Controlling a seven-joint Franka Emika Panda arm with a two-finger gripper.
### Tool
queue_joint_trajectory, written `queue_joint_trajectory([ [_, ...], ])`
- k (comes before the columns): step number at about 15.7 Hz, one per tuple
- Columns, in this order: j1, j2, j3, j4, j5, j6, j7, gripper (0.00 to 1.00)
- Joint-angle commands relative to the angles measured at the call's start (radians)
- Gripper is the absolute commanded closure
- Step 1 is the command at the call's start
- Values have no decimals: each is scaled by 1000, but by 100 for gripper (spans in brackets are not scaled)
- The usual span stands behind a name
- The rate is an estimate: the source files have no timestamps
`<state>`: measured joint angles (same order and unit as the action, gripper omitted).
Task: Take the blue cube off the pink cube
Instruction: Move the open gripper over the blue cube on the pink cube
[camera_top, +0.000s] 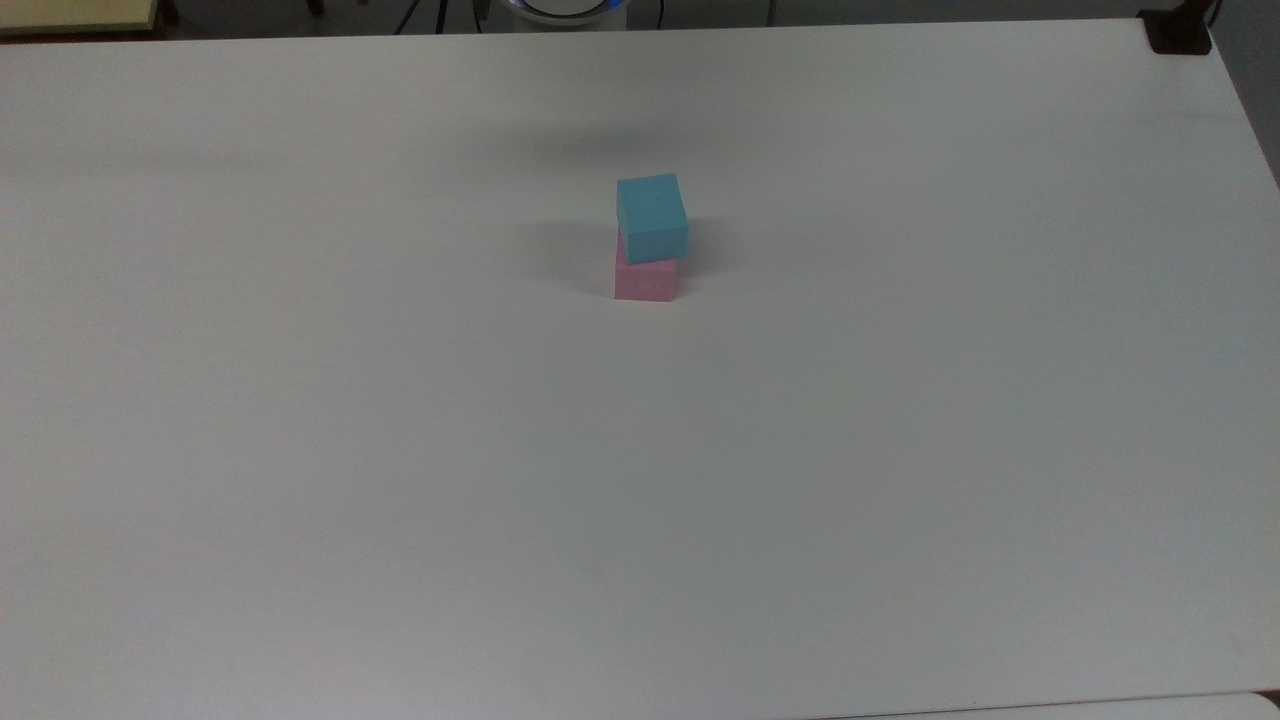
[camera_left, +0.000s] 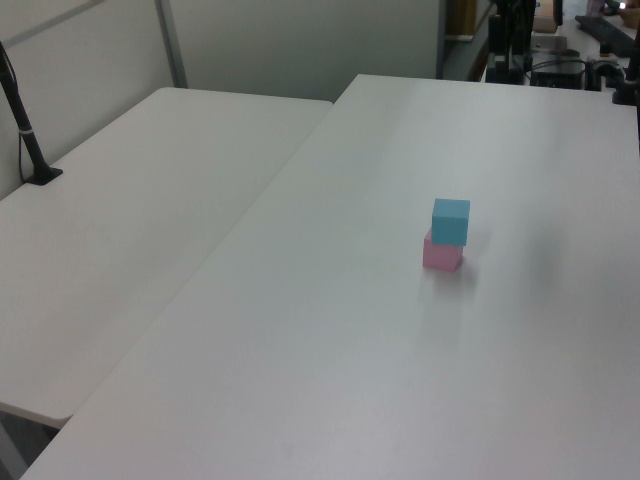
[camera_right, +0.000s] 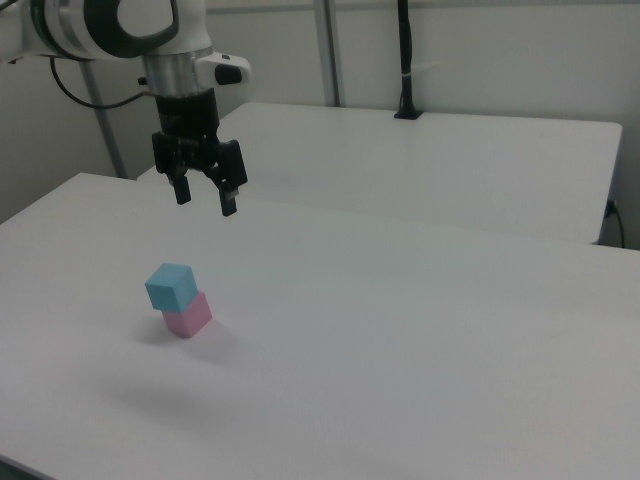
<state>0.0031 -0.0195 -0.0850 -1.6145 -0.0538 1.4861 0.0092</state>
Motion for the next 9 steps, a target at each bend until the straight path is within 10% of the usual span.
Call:
queue_joint_trajectory([
  [1,11,24,-21,20,-5,13,12,0],
  [9,28,41,-19,21,9,49,12,0],
])
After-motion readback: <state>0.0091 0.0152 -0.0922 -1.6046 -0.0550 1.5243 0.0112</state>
